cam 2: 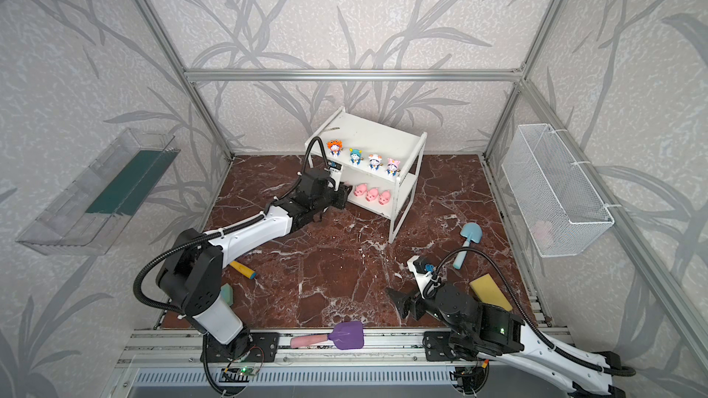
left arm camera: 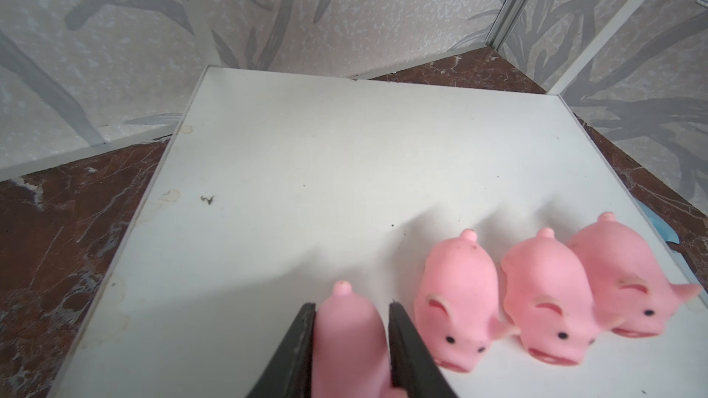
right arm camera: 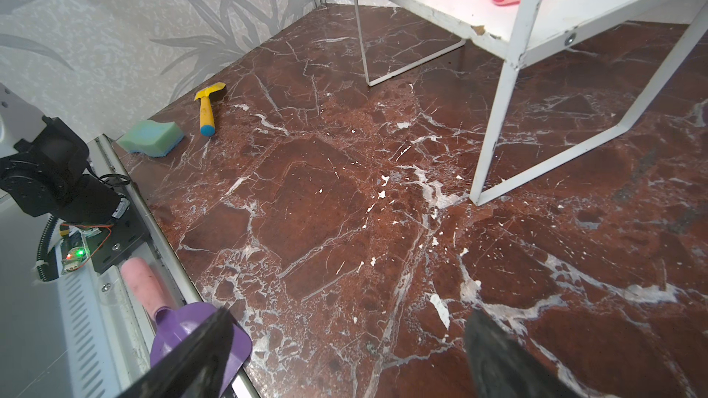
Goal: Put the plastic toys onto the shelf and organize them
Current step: 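Lower the pink pig beside the three pigs with the left gripper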
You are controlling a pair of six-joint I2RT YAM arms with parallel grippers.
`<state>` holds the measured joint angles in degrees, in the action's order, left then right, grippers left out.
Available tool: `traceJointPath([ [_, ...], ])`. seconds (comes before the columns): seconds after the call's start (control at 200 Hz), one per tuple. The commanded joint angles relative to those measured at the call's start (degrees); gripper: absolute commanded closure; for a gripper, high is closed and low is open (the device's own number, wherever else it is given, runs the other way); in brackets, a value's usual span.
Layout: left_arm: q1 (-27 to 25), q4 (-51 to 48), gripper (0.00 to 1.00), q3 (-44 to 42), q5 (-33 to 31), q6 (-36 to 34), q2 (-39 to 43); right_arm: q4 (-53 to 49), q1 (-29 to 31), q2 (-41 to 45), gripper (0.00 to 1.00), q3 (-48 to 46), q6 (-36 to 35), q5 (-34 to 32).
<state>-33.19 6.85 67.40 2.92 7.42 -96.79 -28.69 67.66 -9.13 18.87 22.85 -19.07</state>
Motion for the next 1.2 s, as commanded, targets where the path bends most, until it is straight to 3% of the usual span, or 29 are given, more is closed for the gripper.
traceJointPath([
  [0.0,0.23,3.12,0.67,2.21,0.34,-0.13,-0.69,-0.85,0.07,0.75,0.06,-0.84,0.77,-0.86],
  [0.26,0.25,5.97,0.66,0.56,0.77,0.86,-1.26,-0.63,0.12,0.86,0.06,-1.47,0.97,-0.78],
  [0.615,0.24,6.15,0.51,-2.22,-1.3,0.6,1.59,-0.24,0.14,0.75,0.06,-1.64,1.05,-0.48],
  [1.194,0.26,5.04,0.51,-7.85,-1.79,0.29,9.17,1.38,0.08,-0.37,0.06,-1.91,1.39,0.92],
])
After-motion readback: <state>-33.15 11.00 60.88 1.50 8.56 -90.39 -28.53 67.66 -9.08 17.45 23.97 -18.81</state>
